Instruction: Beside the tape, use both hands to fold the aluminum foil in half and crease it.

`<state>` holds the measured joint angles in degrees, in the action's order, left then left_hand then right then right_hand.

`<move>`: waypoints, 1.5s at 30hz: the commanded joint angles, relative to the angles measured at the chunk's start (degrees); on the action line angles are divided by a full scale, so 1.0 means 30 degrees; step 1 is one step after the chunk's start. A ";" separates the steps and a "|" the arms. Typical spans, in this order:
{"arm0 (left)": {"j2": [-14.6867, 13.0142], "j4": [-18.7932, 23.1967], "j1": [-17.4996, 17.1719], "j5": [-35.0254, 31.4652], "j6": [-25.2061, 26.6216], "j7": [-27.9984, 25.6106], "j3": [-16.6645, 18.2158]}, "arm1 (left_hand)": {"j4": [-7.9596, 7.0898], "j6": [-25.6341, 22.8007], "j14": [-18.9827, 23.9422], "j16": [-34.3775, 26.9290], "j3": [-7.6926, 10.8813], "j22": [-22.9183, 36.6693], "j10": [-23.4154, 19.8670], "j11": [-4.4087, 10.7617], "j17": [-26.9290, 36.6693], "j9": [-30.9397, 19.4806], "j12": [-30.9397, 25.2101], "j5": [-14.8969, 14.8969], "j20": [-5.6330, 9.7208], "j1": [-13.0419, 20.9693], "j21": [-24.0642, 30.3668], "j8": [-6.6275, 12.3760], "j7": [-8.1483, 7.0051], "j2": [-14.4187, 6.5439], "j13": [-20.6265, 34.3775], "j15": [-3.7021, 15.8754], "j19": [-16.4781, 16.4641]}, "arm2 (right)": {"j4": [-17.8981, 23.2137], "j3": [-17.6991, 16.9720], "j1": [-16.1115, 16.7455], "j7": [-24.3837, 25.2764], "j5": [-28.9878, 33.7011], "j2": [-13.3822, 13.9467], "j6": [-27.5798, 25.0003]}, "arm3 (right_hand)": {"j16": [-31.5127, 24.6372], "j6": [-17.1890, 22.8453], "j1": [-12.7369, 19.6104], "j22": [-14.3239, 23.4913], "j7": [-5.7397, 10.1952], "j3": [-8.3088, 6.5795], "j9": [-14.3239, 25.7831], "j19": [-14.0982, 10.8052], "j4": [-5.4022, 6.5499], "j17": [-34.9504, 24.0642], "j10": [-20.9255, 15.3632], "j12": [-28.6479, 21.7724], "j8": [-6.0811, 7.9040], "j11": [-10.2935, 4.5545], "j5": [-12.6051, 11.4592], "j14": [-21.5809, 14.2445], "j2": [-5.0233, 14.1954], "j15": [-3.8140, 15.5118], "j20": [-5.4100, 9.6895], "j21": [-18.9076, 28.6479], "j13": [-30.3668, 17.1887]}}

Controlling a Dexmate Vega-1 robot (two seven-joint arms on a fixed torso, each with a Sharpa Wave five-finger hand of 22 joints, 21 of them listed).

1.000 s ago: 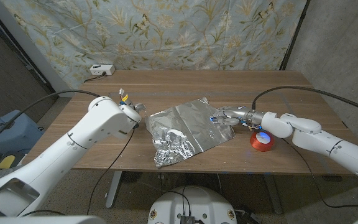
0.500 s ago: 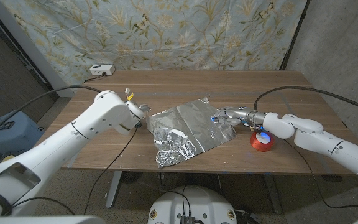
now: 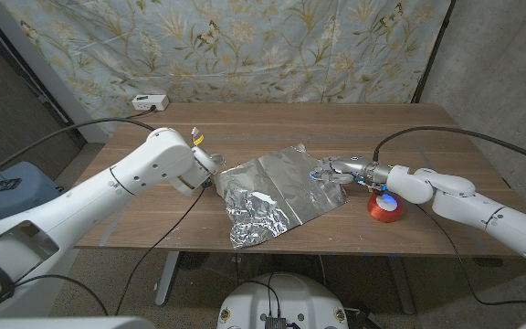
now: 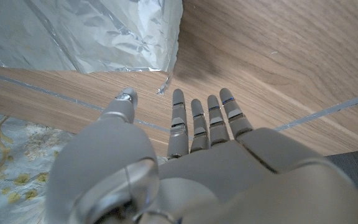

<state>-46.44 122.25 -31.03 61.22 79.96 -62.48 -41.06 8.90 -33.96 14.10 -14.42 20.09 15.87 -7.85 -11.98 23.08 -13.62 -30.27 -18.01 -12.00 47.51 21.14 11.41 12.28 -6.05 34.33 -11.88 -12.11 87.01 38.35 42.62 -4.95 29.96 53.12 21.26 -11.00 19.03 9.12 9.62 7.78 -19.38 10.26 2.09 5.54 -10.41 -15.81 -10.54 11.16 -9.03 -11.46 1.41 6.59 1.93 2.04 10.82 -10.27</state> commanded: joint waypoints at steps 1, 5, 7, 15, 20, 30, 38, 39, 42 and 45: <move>-0.0395 -0.0109 0.0919 0.1146 0.0007 -0.0508 -0.1037 | 0.0020 0.0225 -0.0146 -0.0177 -0.0234 0.0317 0.0268 -0.0071 0.0232 0.0043 -0.0022 0.0016 -0.0063 0.0198 0.0352 -0.0031 0.0065 -0.0174 0.0209 0.0007 0.0325 | -0.0245 0.0102 -0.0148 0.0274 0.0076 -0.0256 0.0274 | -0.0098 -0.0045 -0.0076 0.0044 -0.0008 -0.0068 0.0080 -0.0086 -0.0160 -0.0047 -0.0058 0.0023 -0.0060 0.0078 -0.0056 0.0044 -0.0009 0.1015 0.1360 0.0095 -0.0034; -0.0329 -0.0121 0.0815 0.1093 0.0007 -0.0508 -0.1002 | -0.0006 0.0664 -0.0451 -0.0251 -0.0429 0.0596 0.0587 -0.0066 0.0466 0.0088 -0.0077 -0.0036 -0.0059 0.0318 0.0602 -0.0029 0.0070 -0.0284 0.0411 0.0017 0.0745 | -0.0175 0.0087 -0.0126 0.0240 0.0057 -0.0267 0.0132 | -0.0101 -0.0091 -0.0089 0.0044 -0.0015 -0.0077 0.0080 -0.0090 -0.0170 -0.0049 -0.0006 0.0040 -0.0076 0.0115 -0.0055 0.0036 -0.0012 0.1021 0.1363 0.0092 -0.0035; -0.0333 -0.0096 0.0745 0.1044 0.0007 -0.0508 -0.0985 | 0.0014 0.0677 -0.0507 -0.0283 -0.0448 0.0665 0.0662 -0.0066 0.0528 0.0089 -0.0102 -0.0034 -0.0060 0.0432 0.0701 -0.0009 0.0072 -0.0333 0.0469 0.0029 0.0810 | -0.0162 0.0099 -0.0139 0.0214 0.0074 -0.0259 0.0122 | -0.0103 -0.0098 -0.0096 0.0044 -0.0014 -0.0081 0.0080 -0.0098 -0.0175 -0.0050 -0.0013 0.0035 -0.0078 0.0150 -0.0054 0.0030 -0.0013 0.1019 0.1360 0.0094 -0.0035; -0.0389 0.0034 0.0575 0.0870 0.0007 -0.0508 -0.0944 | 0.0045 0.0910 -0.0678 -0.0300 -0.0343 0.0826 0.0821 -0.0059 0.0632 0.0092 -0.0159 -0.0193 -0.0053 0.0787 0.0934 -0.0020 0.0063 -0.0448 0.0589 0.0041 0.1048 | -0.0399 0.0206 -0.0356 0.0177 0.0171 -0.0359 0.0223 | -0.0102 -0.0108 -0.0117 0.0044 -0.0036 -0.0097 0.0080 -0.0109 -0.0192 -0.0052 0.0006 0.0036 -0.0078 0.0224 -0.0051 0.0029 -0.0018 0.1014 0.1366 0.0092 -0.0036; -0.0452 0.0096 0.0579 0.0860 0.0007 -0.0508 -0.1003 | 0.0107 0.0838 -0.0555 -0.0297 0.0061 0.0924 0.0788 -0.0047 0.0607 0.0013 -0.0263 -0.0517 -0.0050 0.1263 0.1158 0.0054 0.0060 -0.0585 0.0660 0.0133 0.1111 | -0.0606 0.0264 -0.0504 0.0170 0.0204 -0.0430 0.0244 | -0.0099 -0.0126 -0.0132 0.0043 -0.0042 -0.0105 0.0080 -0.0110 -0.0203 -0.0054 0.0021 0.0038 -0.0083 0.0172 -0.0049 0.0038 -0.0023 0.1021 0.1371 0.0088 -0.0036; -0.0547 0.0267 0.0956 0.0420 0.0007 -0.0508 -0.1811 | 0.0111 0.0597 -0.0313 -0.0398 0.0473 0.0973 0.0615 -0.0031 0.0653 -0.0145 -0.0470 -0.1040 -0.0052 0.1767 0.1540 0.0135 0.0067 -0.0550 0.0786 0.0168 0.1052 | -0.1148 0.0361 -0.0740 0.0396 0.0212 -0.0550 0.0341 | -0.0100 -0.0136 -0.0155 0.0044 -0.0043 -0.0124 0.0080 -0.0117 -0.0229 -0.0054 0.0025 0.0032 -0.0081 0.0160 -0.0046 0.0030 -0.0031 0.1021 0.1358 0.0084 -0.0037; -0.0547 0.0364 0.0935 0.0081 0.0007 -0.0508 -0.2038 | 0.0122 0.0515 -0.0152 -0.0584 0.0669 0.0889 0.0524 0.0047 0.0787 -0.0232 -0.0598 -0.1318 -0.0054 0.2164 0.1728 0.0149 0.0070 -0.0585 0.0879 0.0162 0.0978 | -0.1358 0.0425 -0.0789 0.0523 0.0169 -0.0565 0.0355 | -0.0100 -0.0154 -0.0177 0.0043 -0.0027 -0.0140 0.0079 -0.0130 -0.0245 -0.0056 0.0020 0.0025 -0.0084 0.0175 -0.0044 0.0028 -0.0034 0.1024 0.1368 0.0084 -0.0037; -0.0556 0.0366 0.0944 0.0095 0.0007 -0.0508 -0.2050 | 0.0127 0.0509 -0.0137 -0.0619 0.0674 0.0878 0.0487 0.0065 0.0816 -0.0243 -0.0627 -0.1339 -0.0055 0.2218 0.1755 0.0150 0.0072 -0.0583 0.0893 0.0167 0.0961 | -0.1350 0.0431 -0.0792 0.0501 0.0151 -0.0556 0.0350 | -0.0102 -0.0152 -0.0181 0.0043 -0.0026 -0.0141 0.0079 -0.0130 -0.0247 -0.0056 0.0021 0.0024 -0.0083 0.0198 -0.0044 0.0024 -0.0035 0.1025 0.1360 0.0083 -0.0037; -0.0564 0.0380 0.0974 0.0034 0.0007 -0.0508 -0.2112 | 0.0119 0.0468 -0.0108 -0.0673 0.0673 0.0876 0.0495 0.0060 0.0859 -0.0264 -0.0642 -0.1370 -0.0060 0.2276 0.1787 0.0165 0.0076 -0.0591 0.0912 0.0163 0.0976 | -0.1305 0.0440 -0.0765 0.0517 0.0155 -0.0524 0.0321 | -0.0100 -0.0139 -0.0194 0.0044 -0.0046 -0.0145 0.0080 -0.0134 -0.0249 -0.0058 0.0021 0.0023 -0.0076 0.0191 -0.0043 0.0030 -0.0035 0.1029 0.1368 0.0083 -0.0037; -0.0525 0.0334 0.1061 0.0042 0.0007 -0.0508 -0.2191 | 0.0131 0.0421 -0.0096 -0.0719 0.0662 0.0872 0.0496 0.0064 0.0898 -0.0284 -0.0662 -0.1383 -0.0062 0.2345 0.1816 0.0182 0.0076 -0.0578 0.0933 0.0167 0.0984 | -0.1311 0.0455 -0.0751 0.0504 0.0115 -0.0522 0.0305 | -0.0103 -0.0133 -0.0204 0.0044 -0.0045 -0.0151 0.0079 -0.0130 -0.0254 -0.0059 0.0006 0.0015 -0.0072 0.0188 -0.0043 0.0023 -0.0037 0.1027 0.1366 0.0080 -0.0037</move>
<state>-48.04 123.19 -28.29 62.38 79.99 -63.97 -46.80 9.25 -32.04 13.12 -16.20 21.75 18.33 -6.15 -11.65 25.52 -14.27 -32.03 -21.68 -11.87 53.93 26.18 11.71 12.58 -7.92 36.86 -11.25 -9.20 83.78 39.40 40.57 -3.60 30.57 51.58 22.25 -11.00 18.82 8.90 9.62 7.57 -19.85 10.25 1.88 5.06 -10.42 -15.51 -10.54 11.16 -8.72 -11.46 1.40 6.35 1.93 1.84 10.82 -10.26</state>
